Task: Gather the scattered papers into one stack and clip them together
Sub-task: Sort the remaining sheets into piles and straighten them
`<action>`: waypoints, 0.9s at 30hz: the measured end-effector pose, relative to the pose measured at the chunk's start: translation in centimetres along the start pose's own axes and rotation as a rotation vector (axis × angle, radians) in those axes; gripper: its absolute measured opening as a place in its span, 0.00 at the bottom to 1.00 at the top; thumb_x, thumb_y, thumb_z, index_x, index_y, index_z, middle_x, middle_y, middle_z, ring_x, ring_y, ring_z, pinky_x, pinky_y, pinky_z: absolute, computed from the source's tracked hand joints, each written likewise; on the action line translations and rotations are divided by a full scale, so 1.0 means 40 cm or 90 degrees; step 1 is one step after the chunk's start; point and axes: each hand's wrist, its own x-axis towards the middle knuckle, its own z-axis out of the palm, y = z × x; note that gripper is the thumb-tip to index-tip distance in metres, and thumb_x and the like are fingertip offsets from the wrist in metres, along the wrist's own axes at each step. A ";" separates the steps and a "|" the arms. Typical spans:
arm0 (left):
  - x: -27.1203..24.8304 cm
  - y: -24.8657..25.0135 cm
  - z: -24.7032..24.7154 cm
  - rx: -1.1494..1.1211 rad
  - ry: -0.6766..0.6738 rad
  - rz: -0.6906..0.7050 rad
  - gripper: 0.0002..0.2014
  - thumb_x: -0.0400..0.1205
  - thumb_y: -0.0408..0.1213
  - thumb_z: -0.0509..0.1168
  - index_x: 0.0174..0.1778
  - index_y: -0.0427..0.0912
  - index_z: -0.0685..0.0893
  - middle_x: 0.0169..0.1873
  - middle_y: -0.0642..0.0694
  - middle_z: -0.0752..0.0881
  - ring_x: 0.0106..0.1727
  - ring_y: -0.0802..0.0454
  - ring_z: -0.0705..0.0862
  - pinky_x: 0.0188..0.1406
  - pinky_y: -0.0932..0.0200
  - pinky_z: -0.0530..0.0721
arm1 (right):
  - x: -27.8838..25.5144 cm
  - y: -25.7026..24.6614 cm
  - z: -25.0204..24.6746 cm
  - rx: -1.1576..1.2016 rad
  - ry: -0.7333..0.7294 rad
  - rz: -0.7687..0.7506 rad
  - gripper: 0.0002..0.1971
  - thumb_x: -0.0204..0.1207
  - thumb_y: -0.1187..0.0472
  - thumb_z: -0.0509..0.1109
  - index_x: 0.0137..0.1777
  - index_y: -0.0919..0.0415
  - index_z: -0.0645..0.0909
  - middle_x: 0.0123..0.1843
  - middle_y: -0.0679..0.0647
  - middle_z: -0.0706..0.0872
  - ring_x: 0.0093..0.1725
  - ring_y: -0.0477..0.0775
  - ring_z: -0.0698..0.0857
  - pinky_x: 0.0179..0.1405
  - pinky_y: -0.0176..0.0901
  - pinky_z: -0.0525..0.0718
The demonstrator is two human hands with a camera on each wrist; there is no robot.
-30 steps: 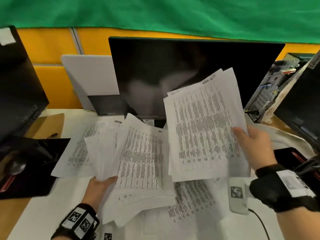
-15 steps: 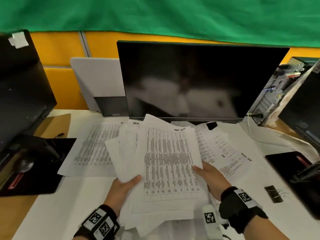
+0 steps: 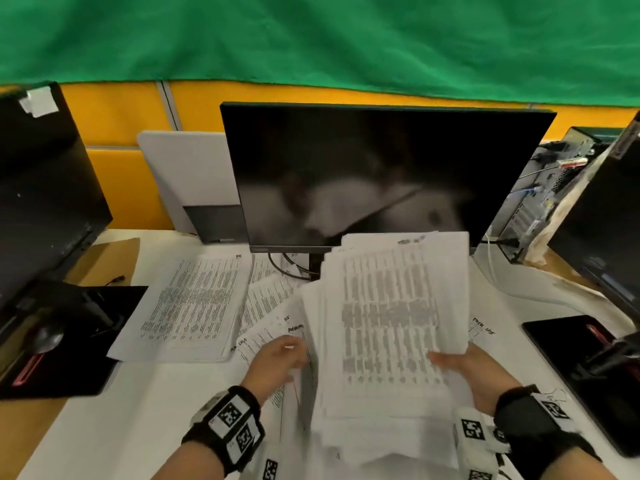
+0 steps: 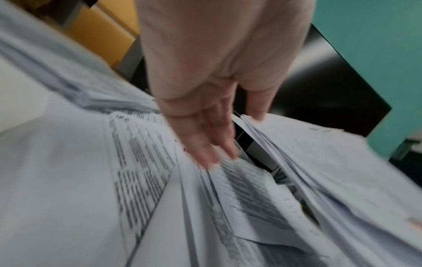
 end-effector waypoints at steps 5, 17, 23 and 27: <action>0.058 -0.028 0.059 0.445 -0.011 -0.015 0.30 0.81 0.50 0.63 0.78 0.44 0.68 0.75 0.43 0.70 0.76 0.45 0.69 0.74 0.56 0.68 | -0.027 -0.002 -0.121 -0.002 0.190 -0.059 0.19 0.73 0.67 0.73 0.64 0.68 0.80 0.50 0.62 0.89 0.49 0.65 0.85 0.55 0.59 0.82; 0.013 -0.050 0.151 0.773 -0.055 -0.041 0.40 0.75 0.53 0.67 0.82 0.50 0.58 0.84 0.39 0.41 0.84 0.37 0.37 0.79 0.33 0.39 | -0.119 -0.015 -0.224 0.087 0.271 -0.148 0.22 0.63 0.54 0.81 0.56 0.56 0.82 0.55 0.57 0.86 0.49 0.58 0.83 0.65 0.62 0.76; 0.007 -0.041 0.196 0.800 -0.224 0.088 0.45 0.75 0.58 0.65 0.84 0.50 0.51 0.84 0.43 0.49 0.85 0.46 0.48 0.82 0.39 0.38 | -0.100 -0.033 -0.249 -0.022 0.312 -0.145 0.23 0.78 0.68 0.68 0.74 0.64 0.73 0.67 0.64 0.81 0.57 0.59 0.78 0.63 0.59 0.73; -0.033 -0.016 0.244 0.896 -0.194 0.158 0.22 0.80 0.51 0.58 0.65 0.42 0.81 0.58 0.41 0.81 0.65 0.41 0.76 0.69 0.47 0.67 | -0.094 -0.047 -0.260 -0.037 0.311 -0.145 0.23 0.78 0.66 0.67 0.73 0.63 0.73 0.67 0.63 0.81 0.57 0.59 0.78 0.67 0.63 0.72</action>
